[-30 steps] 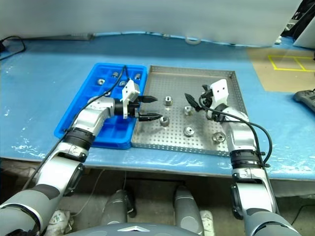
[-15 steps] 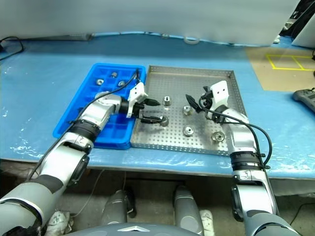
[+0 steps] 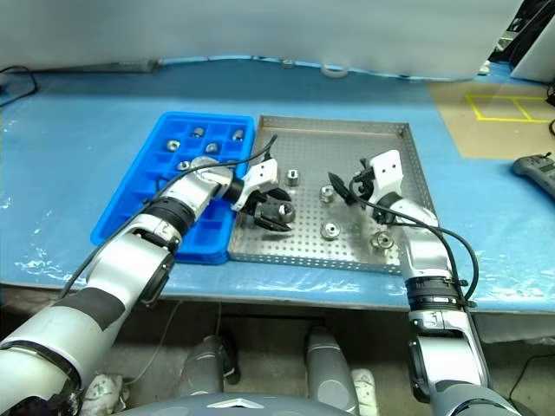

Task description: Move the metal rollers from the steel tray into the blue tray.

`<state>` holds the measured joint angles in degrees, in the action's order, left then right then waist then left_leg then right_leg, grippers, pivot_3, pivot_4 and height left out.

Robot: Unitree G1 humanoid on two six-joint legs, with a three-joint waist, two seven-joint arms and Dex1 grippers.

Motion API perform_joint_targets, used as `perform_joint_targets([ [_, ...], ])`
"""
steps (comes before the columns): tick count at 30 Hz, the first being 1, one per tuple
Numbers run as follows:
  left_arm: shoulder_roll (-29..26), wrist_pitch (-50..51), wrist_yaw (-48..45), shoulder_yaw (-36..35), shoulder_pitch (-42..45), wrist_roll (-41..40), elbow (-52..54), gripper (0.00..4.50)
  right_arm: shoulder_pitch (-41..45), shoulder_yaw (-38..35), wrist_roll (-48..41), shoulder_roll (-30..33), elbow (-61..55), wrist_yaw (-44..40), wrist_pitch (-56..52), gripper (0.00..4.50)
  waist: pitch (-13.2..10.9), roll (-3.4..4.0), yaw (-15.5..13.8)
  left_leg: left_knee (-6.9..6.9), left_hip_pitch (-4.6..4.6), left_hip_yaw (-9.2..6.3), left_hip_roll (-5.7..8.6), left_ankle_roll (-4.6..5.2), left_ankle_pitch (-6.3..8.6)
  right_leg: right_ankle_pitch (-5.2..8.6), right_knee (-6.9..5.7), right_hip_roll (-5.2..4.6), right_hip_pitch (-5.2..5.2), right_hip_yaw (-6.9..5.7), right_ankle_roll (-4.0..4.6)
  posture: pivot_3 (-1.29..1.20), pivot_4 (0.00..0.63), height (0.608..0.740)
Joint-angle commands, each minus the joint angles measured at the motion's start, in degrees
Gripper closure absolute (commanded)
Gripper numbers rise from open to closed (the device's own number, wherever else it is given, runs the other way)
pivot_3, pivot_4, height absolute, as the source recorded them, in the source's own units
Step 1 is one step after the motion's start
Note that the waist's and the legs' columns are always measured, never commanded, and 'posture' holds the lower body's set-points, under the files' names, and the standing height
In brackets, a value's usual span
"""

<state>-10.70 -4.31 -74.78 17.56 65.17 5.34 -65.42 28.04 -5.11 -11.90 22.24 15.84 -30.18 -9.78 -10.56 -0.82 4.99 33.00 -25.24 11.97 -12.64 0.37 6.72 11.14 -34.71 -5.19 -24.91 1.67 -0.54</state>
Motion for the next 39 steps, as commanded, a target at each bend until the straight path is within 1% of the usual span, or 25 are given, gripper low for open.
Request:
perform_joint_targets([
  [1,0.9,-0.9,0.3,-1.4,1.2,-0.2,-0.1,1.16,0.0,-1.1,-0.4,0.4,-3.3,0.5,0.1,0.00,0.0,0.00,0.4,0.01,0.00,0.00,0.01,0.01,0.01,0.00,0.00,-0.01,0.00,0.00,0.00,-0.63,0.150,0.740],
  [5,0.4,-1.0,-0.7,-1.4,0.6,0.1,0.3,2.49,1.3,-1.5,-0.2,0.2,-2.1,1.6,1.1,0.00,0.0,0.00,0.6,0.01,0.00,0.00,0.03,0.02,0.01,0.00,0.00,-0.03,0.00,0.00,0.00,-0.63,0.150,0.740],
  [6,0.3,-0.9,-0.9,-1.6,0.4,-0.1,0.5,2.89,1.6,-1.6,-0.3,0.2,-1.9,1.7,1.2,0.00,0.0,0.00,0.6,0.01,0.00,0.00,0.02,0.02,0.01,0.00,0.00,-0.02,-0.01,0.00,0.00,-0.62,0.150,0.740],
  [8,0.3,-0.2,0.3,-3.0,0.4,-1.0,0.9,3.51,2.2,-1.7,-0.4,0.3,-1.4,1.8,1.4,0.00,0.0,0.00,0.7,0.01,0.00,0.00,0.02,0.02,0.01,0.00,0.01,-0.02,0.00,0.00,0.00,-0.61,0.150,0.740],
  [9,0.3,0.0,1.4,-3.9,0.4,-1.5,1.3,3.64,2.5,-1.7,-0.4,0.3,-1.1,1.8,1.5,0.00,0.0,0.00,0.7,0.00,0.00,0.00,0.02,0.02,0.01,0.00,0.01,-0.02,-0.01,0.00,0.00,-0.60,0.150,0.740],
  [11,0.0,0.7,2.0,-5.7,0.1,-2.9,2.9,3.64,2.9,-1.6,-0.2,0.3,-0.5,1.9,1.7,0.00,0.0,0.00,0.6,0.01,-0.01,0.00,0.02,0.02,0.02,0.00,0.01,-0.02,-0.01,-0.01,0.00,-0.59,0.150,0.740],
  [13,-0.3,4.3,2.1,-10.1,-0.6,-7.6,7.2,3.64,3.6,-1.3,-0.1,-0.1,0.4,1.9,2.1,0.00,0.0,0.00,0.5,0.00,-0.02,0.00,0.02,0.03,0.02,0.00,0.02,-0.03,-0.01,-0.01,0.00,-0.57,0.150,0.740],
  [16,-1.9,10.6,3.6,-15.6,-3.2,-13.5,16.5,3.64,4.7,-0.6,0.2,-0.9,2.0,1.7,2.9,0.00,0.0,0.00,0.5,-0.01,-0.04,0.00,0.01,0.03,0.02,0.00,0.02,-0.02,-0.04,-0.01,0.00,-0.55,0.150,0.740],
  [19,-3.2,18.9,9.7,-22.0,-6.4,-19.8,27.8,3.64,5.8,0.1,0.5,-1.7,3.7,1.0,3.7,0.00,0.0,0.02,0.5,-0.03,-0.05,0.00,-0.05,0.02,0.02,0.01,0.01,0.01,-0.08,-0.03,0.01,-0.51,0.150,0.740],
  [20,-3.5,20.4,12.3,-23.8,-7.5,-21.1,31.2,3.64,6.3,0.3,0.5,-2.0,4.4,0.7,4.0,0.00,0.0,0.02,0.4,-0.03,-0.05,0.00,-0.06,0.02,0.02,0.01,0.00,0.02,-0.08,-0.04,0.01,-0.51,0.150,0.740],
  [21,-3.8,21.3,17.3,-26.6,-8.8,-22.2,34.7,3.64,6.9,0.5,0.6,-2.3,5.4,0.4,4.3,0.00,0.0,0.02,0.4,-0.03,-0.04,0.00,-0.07,0.02,0.02,0.01,0.00,0.03,-0.09,-0.04,0.01,-0.49,0.150,0.740],
  [23,-3.6,19.6,29.7,-32.4,-11.3,-22.4,40.8,3.64,8.2,1.1,0.8,-2.9,7.4,-0.3,5.1,0.00,0.0,0.03,0.4,-0.03,-0.06,0.01,-0.07,0.02,0.02,0.01,0.01,0.03,-0.08,-0.04,0.01,-0.46,0.150,0.740],
  [25,-3.5,19.9,41.1,-37.8,-13.4,-22.8,46.0,3.64,9.4,1.6,1.2,-3.4,9.5,-1.0,6.1,0.00,0.0,0.03,0.4,-0.01,-0.09,-0.01,-0.09,0.02,0.02,0.01,0.00,0.05,-0.09,-0.08,0.01,-0.43,0.150,0.740],
  [27,-4.5,19.1,47.9,-39.5,-17.4,-20.6,51.2,3.64,10.7,2.0,1.4,-4.1,11.6,-1.6,7.0,0.00,0.0,0.03,0.3,0.00,-0.10,-0.03,-0.13,0.01,0.01,0.01,-0.01,0.09,-0.09,-0.11,0.01,-0.41,0.150,0.740],
  [29,-5.1,18.6,52.9,-40.2,-22.0,-18.9,56.3,3.64,12.0,2.5,1.7,-4.9,13.6,-2.2,7.8,0.00,0.0,0.03,0.2,-0.02,-0.09,-0.04,-0.15,0.01,0.02,0.01,0.01,0.10,-0.09,-0.12,0.00,-0.38,0.150,0.740],
  [33,-6.2,20.0,59.2,-40.7,-28.8,-17.7,62.2,3.64,13.8,3.1,2.2,-6.0,16.8,-3.5,9.3,0.00,0.0,0.03,-1.1,-0.03,-0.24,-0.06,-0.16,0.00,0.01,0.01,0.02,0.09,-0.17,-0.20,0.00,-0.34,0.150,0.740],
  [35,-6.7,21.2,60.3,-40.9,-32.1,-18.0,63.9,3.64,14.5,3.5,2.6,-6.6,18.2,-3.9,10.1,0.00,0.0,0.03,-1.9,-0.01,-0.28,-0.07,-0.17,0.00,0.01,0.01,0.01,0.07,-0.19,-0.23,0.00,-0.33,0.150,0.740],
  [39,-7.7,22.5,60.4,-40.4,-34.6,-19.3,64.6,3.64,15.1,3.5,2.9,-7.0,19.6,-4.3,11.0,0.00,0.0,0.03,-3.6,-0.01,-0.26,-0.07,-0.16,-0.03,0.00,0.01,0.00,0.05,-0.19,-0.23,0.00,-0.33,0.150,0.740],
])
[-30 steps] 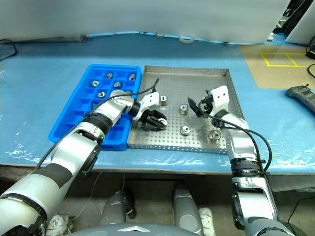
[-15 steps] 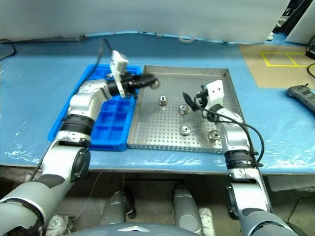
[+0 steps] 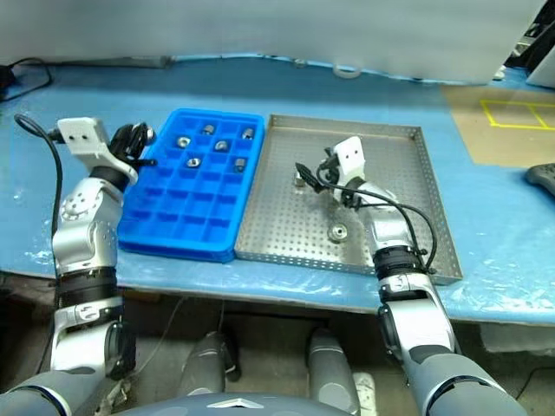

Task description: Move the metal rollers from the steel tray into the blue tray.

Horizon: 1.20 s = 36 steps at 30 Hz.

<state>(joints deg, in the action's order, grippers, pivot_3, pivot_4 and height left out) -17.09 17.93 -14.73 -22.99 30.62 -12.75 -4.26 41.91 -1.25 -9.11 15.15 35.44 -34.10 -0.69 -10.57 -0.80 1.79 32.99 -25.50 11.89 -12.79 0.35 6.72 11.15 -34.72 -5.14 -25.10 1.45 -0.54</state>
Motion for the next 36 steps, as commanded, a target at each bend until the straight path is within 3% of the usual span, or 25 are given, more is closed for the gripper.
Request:
perform_joint_targets([
  [1,-1.9,1.0,0.9,0.0,-0.5,-1.1,2.7,3.64,1.2,-0.3,0.2,0.1,0.2,-0.5,2.1,0.00,0.0,0.00,-0.7,0.00,0.00,0.00,0.00,-0.01,0.00,0.00,0.00,0.01,-0.01,0.00,0.00,-0.33,0.150,0.740],
  [7,-3.7,3.3,0.6,1.2,-0.9,-1.2,-0.6,3.64,0.4,-0.7,0.3,0.6,-0.4,-0.5,2.3,0.00,0.0,0.00,-1.0,-0.03,0.01,0.00,0.00,-0.06,-0.02,0.00,-0.01,0.02,-0.05,0.04,-0.01,-0.33,0.150,0.740],
  [14,-4.1,5.0,-4.2,2.9,2.7,-5.5,-3.5,1.40,-0.6,-1.3,0.2,1.6,-2.0,0.3,1.9,0.00,0.0,0.00,-0.9,-0.07,0.01,0.01,-0.01,-0.11,-0.06,0.00,-0.04,0.06,-0.10,0.07,-0.01,-0.39,0.150,0.740],
  [21,-4.2,1.2,-24.8,10.9,14.6,-10.0,-12.9,1.40,-2.5,-2.5,-0.3,3.5,-5.0,1.9,0.8,0.00,0.0,0.00,-0.9,-0.06,0.01,0.03,0.08,-0.11,-0.06,0.00,-0.04,0.00,-0.08,0.12,-0.01,-0.47,0.150,0.740],
  [25,-1.3,-4.6,-34.2,16.9,24.5,-5.5,-33.1,1.40,-4.0,-4.1,-0.6,5.1,-7.1,3.9,0.0,0.00,0.0,0.01,-0.4,-0.06,0.08,0.07,0.10,-0.11,-0.06,-0.01,-0.05,0.01,-0.08,0.19,-0.01,-0.49,0.150,0.740],
  [30,5.2,-15.8,-34.8,20.1,34.5,0.5,-56.2,1.40,-8.0,-5.6,0.1,6.7,-11.9,7.2,-2.0,0.00,0.0,0.01,0.8,-0.06,0.04,0.09,0.14,-0.04,-0.03,0.00,0.03,0.00,-0.04,0.22,-0.01,-0.63,0.150,0.740],
  [36,9.5,-22.4,-32.4,21.0,39.4,5.5,-66.7,1.40,-13.7,-7.3,-0.6,7.6,-19.5,10.2,-5.3,0.00,0.0,0.00,3.5,0.01,-0.03,0.09,0.14,0.08,0.04,-0.01,0.07,0.00,-0.07,0.22,-0.01,-0.69,0.150,0.740],
])
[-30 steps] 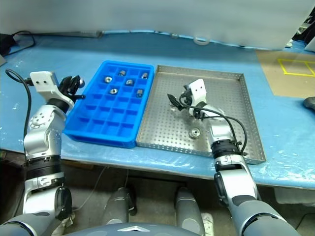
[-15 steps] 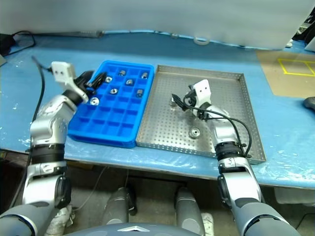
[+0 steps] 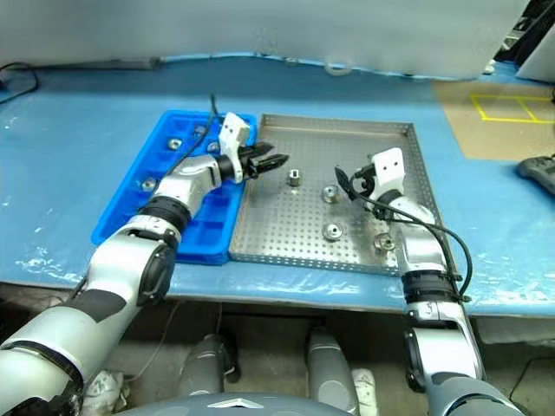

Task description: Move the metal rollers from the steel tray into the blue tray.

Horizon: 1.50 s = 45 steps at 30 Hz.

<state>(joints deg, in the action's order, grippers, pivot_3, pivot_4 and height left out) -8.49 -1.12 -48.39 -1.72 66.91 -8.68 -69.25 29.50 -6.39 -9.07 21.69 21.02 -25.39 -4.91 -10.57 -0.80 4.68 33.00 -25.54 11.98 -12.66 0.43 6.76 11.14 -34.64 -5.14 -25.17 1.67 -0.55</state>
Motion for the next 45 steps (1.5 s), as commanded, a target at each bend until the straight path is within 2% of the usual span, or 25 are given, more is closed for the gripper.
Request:
perform_joint_targets([
  [1,1.3,-3.8,2.0,-0.2,3.5,2.1,-2.5,1.40,-1.9,-2.3,-0.7,1.1,-5.8,1.8,-1.4,0.00,0.0,0.00,1.0,0.02,0.02,0.00,0.00,0.00,0.00,0.00,0.00,-0.01,0.02,0.00,0.00,-0.69,0.150,0.740],
  [11,1.3,-4.3,13.9,4.4,1.4,12.6,-6.3,1.40,-4.3,-2.7,-0.9,0.8,-9.5,3.2,-3.2,0.00,0.0,0.00,6.8,0.21,-0.11,-0.11,0.13,0.11,0.07,0.02,0.05,-0.13,0.07,-0.10,-0.03,-0.72,0.150,0.740],
  [16,1.5,-0.1,17.2,3.8,0.6,13.5,-6.9,1.40,-3.0,-2.3,-0.9,0.5,-8.6,3.1,-2.9,0.00,0.0,0.00,8.5,0.27,-0.27,-0.15,0.14,0.22,0.13,0.02,0.12,-0.15,0.03,-0.19,-0.03,-0.71,0.150,0.740],
  [19,1.4,1.7,17.6,2.9,0.8,13.1,-6.7,2.00,-2.5,-1.9,-0.6,0.3,-7.9,2.8,-2.6,0.00,0.0,0.00,8.9,0.33,-0.34,-0.19,0.16,0.28,0.16,0.02,0.11,-0.20,0.02,-0.23,-0.03,-0.71,0.150,0.740],
  [21,1.3,2.6,17.7,1.1,1.5,11.6,-6.4,2.66,-2.4,-1.6,-0.4,0.3,-7.5,2.6,-2.4,0.00,0.0,0.00,9.0,0.36,-0.33,-0.18,0.17,0.29,0.17,0.02,0.12,-0.21,0.04,-0.24,-0.03,-0.71,0.150,0.740],
  [22,1.2,3.1,17.9,-0.2,2.0,10.5,-6.2,2.79,-2.4,-1.5,-0.4,0.3,-7.4,2.5,-2.4,0.00,0.0,0.00,8.9,0.36,-0.32,-0.19,0.17,0.29,0.18,0.02,0.12,-0.22,0.05,-0.24,-0.03,-0.68,0.150,0.740],
  [28,0.4,0.0,15.9,-10.3,3.7,0.4,0.7,2.79,0.2,0.0,-0.1,-0.4,-4.1,1.0,-1.6,0.00,0.0,-0.01,8.8,0.40,-0.40,-0.19,0.28,0.36,0.21,0.01,0.12,-0.32,0.02,-0.24,-0.02,-0.63,0.150,0.740],
  [31,-0.8,1.2,14.8,-12.7,0.2,-3.7,12.6,2.79,2.7,1.1,0.1,-1.1,-1.0,-0.3,-0.6,0.00,0.0,-0.01,8.6,0.39,-0.43,-0.20,0.32,0.41,0.23,0.01,0.12,-0.40,0.02,-0.28,-0.02,-0.57,0.150,0.740],
  [34,-1.7,3.4,18.5,-13.4,-6.0,-5.4,27.5,2.79,5.1,2.1,0.3,-1.9,2.1,-1.6,0.6,0.00,0.0,-0.01,8.6,0.38,-0.40,-0.19,0.34,0.53,0.22,0.01,0.12,-0.45,0.03,-0.30,-0.01,-0.51,0.150,0.740],
  [37,-3.9,5.9,23.7,-13.2,-17.9,-3.8,47.0,2.79,8.6,3.6,0.6,-3.4,6.9,-3.4,2.5,0.00,0.0,0.02,8.5,0.35,-0.34,-0.18,0.25,0.66,0.17,0.01,0.11,-0.43,0.08,-0.37,0.00,-0.45,0.150,0.740],
  [40,-6.1,11.6,26.3,-14.4,-28.4,-5.3,61.5,2.79,11.7,4.6,0.8,-4.9,11.6,-5.4,4.4,0.00,0.0,0.00,8.0,0.39,-0.47,-0.22,0.06,0.68,0.16,0.02,0.10,-0.37,0.09,-0.62,0.00,-0.38,0.150,0.740],
  [45,-11.5,19.0,27.2,-17.3,-44.8,-7.1,78.7,2.79,16.3,6.0,1.9,-7.0,19.1,-7.8,8.1,0.00,0.0,0.01,4.7,0.39,-0.45,-0.30,-0.18,0.47,0.15,0.02,-0.07,-0.26,0.08,-0.81,0.01,-0.32,0.150,0.740],
])
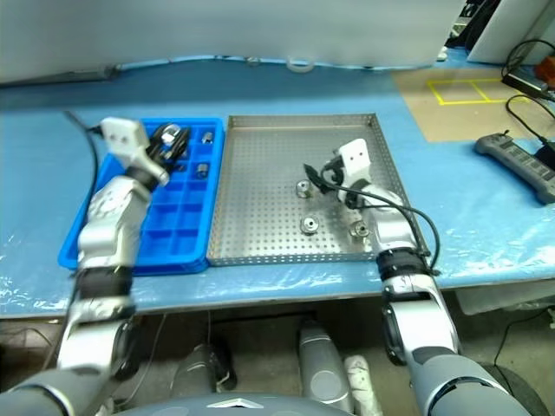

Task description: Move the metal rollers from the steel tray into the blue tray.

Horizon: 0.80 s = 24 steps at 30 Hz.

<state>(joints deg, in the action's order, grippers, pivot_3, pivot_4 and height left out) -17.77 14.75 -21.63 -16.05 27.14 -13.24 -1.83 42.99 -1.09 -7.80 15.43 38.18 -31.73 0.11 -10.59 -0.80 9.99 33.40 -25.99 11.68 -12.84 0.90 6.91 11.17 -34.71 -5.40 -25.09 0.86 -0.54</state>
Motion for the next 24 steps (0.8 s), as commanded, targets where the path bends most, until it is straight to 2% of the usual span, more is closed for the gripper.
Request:
perform_joint_targets([
  [1,-3.0,4.7,0.6,-4.1,-8.4,-3.3,14.5,2.79,3.6,1.1,1.1,-1.2,3.3,-1.8,3.9,0.00,0.0,0.05,-1.3,-0.01,0.02,-0.01,-0.02,-0.13,0.02,0.00,-0.02,0.01,0.02,-0.01,0.00,-0.30,0.150,0.740],
  [5,-4.5,8.1,1.7,-5.9,-16.4,-4.7,21.3,2.79,4.7,1.4,1.5,-2.2,5.9,-2.4,5.8,0.00,0.0,0.08,-5.4,-0.08,0.15,0.02,0.00,-0.23,-0.02,0.01,-0.02,-0.02,0.13,0.00,0.00,-0.28,0.150,0.740],
  [9,-4.9,10.2,1.9,-6.9,-24.6,-5.7,25.7,2.79,4.2,1.5,1.6,-2.8,6.1,-3.0,6.4,0.00,0.0,0.09,-7.8,-0.22,0.32,0.11,0.04,-0.38,-0.10,0.01,-0.02,0.01,0.11,0.20,-0.01,-0.28,0.150,0.740],
  [15,-4.9,10.4,3.6,-5.5,-25.9,-4.4,22.7,2.79,3.1,1.2,1.6,-2.5,5.4,-3.1,6.3,0.00,0.0,0.09,-9.3,-0.43,0.42,0.10,0.00,-0.57,-0.20,0.03,-0.10,0.14,0.02,0.27,-0.07,-0.30,0.150,0.740],
  [21,-6.0,11.0,2.1,-2.6,-16.8,-5.4,16.5,0.84,2.4,0.6,1.3,-1.7,3.7,-2.3,5.8,0.00,0.0,0.07,-9.1,-0.43,0.47,0.10,0.02,-0.68,-0.27,0.01,-0.17,0.24,-0.06,0.46,-0.09,-0.33,0.150,0.740],
  [24,-6.0,8.9,-3.0,0.3,-8.3,-7.3,10.3,0.84,1.7,-0.5,0.6,-0.7,2.0,-1.6,5.1,0.00,0.0,0.07,-9.2,-0.42,0.47,0.11,0.01,-0.71,-0.29,0.00,-0.21,0.27,-0.09,0.49,-0.08,-0.36,0.150,0.740],
])
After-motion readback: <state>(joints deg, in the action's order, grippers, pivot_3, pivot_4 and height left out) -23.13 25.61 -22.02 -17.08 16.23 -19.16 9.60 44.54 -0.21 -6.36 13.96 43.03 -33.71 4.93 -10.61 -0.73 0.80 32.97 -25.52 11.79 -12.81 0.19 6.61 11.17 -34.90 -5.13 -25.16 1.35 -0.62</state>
